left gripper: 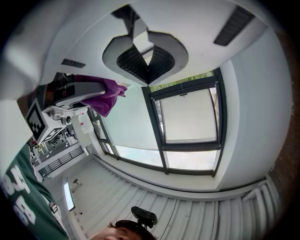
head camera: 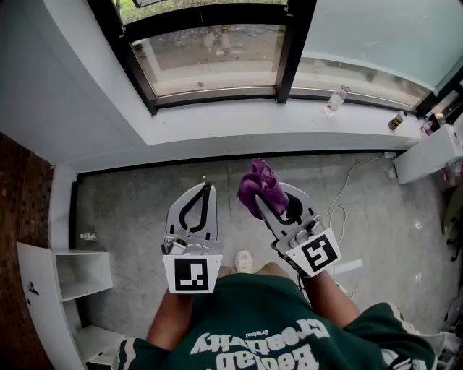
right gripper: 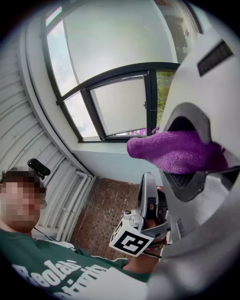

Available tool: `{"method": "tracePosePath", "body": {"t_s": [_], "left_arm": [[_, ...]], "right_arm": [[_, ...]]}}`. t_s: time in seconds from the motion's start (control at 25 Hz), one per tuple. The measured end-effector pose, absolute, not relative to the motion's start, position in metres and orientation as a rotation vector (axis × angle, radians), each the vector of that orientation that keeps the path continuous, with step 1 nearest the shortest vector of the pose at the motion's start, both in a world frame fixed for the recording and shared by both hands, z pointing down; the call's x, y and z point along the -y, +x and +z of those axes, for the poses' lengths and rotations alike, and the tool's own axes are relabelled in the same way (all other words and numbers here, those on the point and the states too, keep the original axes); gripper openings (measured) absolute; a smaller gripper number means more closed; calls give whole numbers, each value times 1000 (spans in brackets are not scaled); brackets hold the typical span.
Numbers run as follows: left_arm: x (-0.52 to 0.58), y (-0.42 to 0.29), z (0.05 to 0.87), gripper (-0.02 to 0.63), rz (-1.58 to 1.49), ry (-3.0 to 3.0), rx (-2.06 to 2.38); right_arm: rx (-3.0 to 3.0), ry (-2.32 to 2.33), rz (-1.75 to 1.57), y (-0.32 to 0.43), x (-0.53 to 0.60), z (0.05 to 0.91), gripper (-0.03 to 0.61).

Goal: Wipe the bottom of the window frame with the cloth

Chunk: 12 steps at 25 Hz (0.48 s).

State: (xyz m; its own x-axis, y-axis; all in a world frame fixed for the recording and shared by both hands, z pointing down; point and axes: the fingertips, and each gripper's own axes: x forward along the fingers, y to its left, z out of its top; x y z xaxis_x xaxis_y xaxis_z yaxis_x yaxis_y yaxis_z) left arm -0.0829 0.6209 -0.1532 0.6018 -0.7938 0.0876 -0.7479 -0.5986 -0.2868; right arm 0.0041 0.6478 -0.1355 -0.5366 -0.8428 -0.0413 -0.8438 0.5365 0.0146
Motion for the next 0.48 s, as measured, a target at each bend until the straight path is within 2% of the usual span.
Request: {"method": "tracePosePath", "body": {"t_s": [0.48], "left_arm": [[-616, -75, -155, 8, -283, -2603, -1269]], "right_arm": [[-2760, -1466, 78, 1, -647, -136, 98]]}}
